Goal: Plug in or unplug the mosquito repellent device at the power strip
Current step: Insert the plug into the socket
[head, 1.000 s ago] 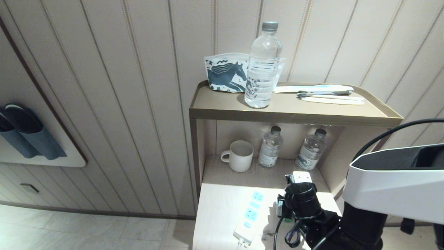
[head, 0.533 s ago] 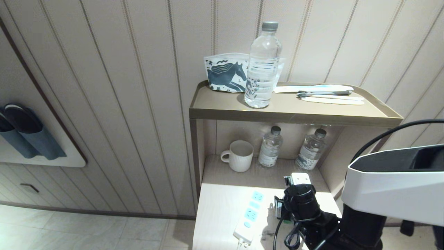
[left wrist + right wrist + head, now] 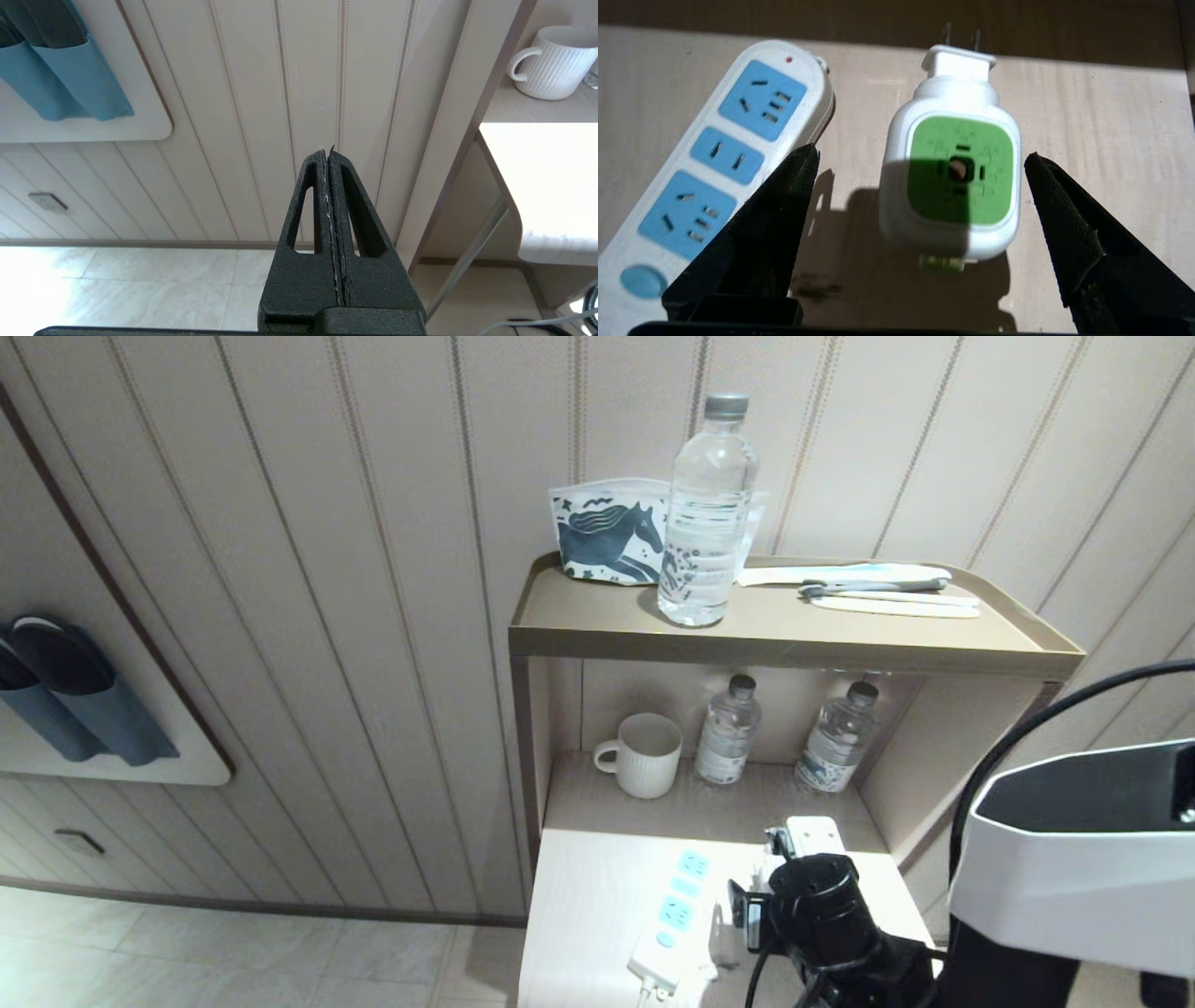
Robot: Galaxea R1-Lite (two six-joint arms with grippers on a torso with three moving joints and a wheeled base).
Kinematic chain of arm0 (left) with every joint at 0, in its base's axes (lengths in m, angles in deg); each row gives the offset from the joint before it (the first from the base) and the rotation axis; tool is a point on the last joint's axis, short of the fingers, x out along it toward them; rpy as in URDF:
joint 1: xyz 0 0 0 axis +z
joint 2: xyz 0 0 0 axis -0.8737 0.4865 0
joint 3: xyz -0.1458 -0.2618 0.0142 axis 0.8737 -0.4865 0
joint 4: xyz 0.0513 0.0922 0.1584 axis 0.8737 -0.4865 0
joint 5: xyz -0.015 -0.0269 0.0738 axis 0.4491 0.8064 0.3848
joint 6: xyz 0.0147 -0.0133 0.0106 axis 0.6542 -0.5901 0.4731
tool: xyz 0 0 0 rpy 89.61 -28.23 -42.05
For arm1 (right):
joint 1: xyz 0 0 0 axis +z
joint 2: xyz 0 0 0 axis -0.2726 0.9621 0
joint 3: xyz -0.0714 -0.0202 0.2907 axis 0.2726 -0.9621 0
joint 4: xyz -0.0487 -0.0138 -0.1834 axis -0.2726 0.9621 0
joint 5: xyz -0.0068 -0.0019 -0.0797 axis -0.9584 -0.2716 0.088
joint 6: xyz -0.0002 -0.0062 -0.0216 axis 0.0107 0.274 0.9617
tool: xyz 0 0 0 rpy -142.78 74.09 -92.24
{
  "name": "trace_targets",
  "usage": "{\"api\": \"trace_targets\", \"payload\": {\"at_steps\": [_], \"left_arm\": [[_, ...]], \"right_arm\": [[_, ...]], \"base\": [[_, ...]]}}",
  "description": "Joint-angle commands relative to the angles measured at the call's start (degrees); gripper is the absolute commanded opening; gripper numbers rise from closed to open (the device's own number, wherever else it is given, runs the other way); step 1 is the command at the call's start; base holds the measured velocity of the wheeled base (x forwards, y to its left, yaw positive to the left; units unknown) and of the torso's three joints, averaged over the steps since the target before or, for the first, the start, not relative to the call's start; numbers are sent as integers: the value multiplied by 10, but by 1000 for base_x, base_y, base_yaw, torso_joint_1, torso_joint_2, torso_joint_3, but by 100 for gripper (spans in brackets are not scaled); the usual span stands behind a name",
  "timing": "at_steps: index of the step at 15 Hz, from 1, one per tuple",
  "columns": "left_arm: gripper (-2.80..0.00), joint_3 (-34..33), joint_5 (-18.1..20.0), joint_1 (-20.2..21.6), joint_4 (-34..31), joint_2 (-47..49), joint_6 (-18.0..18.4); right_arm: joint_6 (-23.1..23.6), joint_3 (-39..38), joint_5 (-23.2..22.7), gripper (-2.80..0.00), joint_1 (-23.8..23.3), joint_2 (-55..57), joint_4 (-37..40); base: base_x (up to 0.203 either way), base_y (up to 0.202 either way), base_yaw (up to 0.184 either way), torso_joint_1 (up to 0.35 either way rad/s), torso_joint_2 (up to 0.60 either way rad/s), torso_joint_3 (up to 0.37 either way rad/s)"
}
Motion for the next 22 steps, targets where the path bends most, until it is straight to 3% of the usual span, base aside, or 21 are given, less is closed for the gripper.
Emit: {"api": "trace_targets", "payload": {"at_steps": [1,4,8,12,22], "left_arm": [[-280,0,0,0,0,0,0],[-280,0,0,0,0,0,0],[-280,0,0,0,0,0,0],[-280,0,0,0,0,0,0],[-280,0,0,0,0,0,0]], "right_arm": [[-3,-14,31,0,17,-19,-5],[-3,-16,86,0,39,-17,-33],[8,-18,89,0,25,13,-90],[102,-14,109,0,11,108,-237],[98,-17,101,0,5,48,-180]], "base": [[0,0,0,0,0,0],[0,0,0,0,0,0],[0,0,0,0,0,0],[0,0,0,0,0,0],[0,0,0,0,0,0]]}}
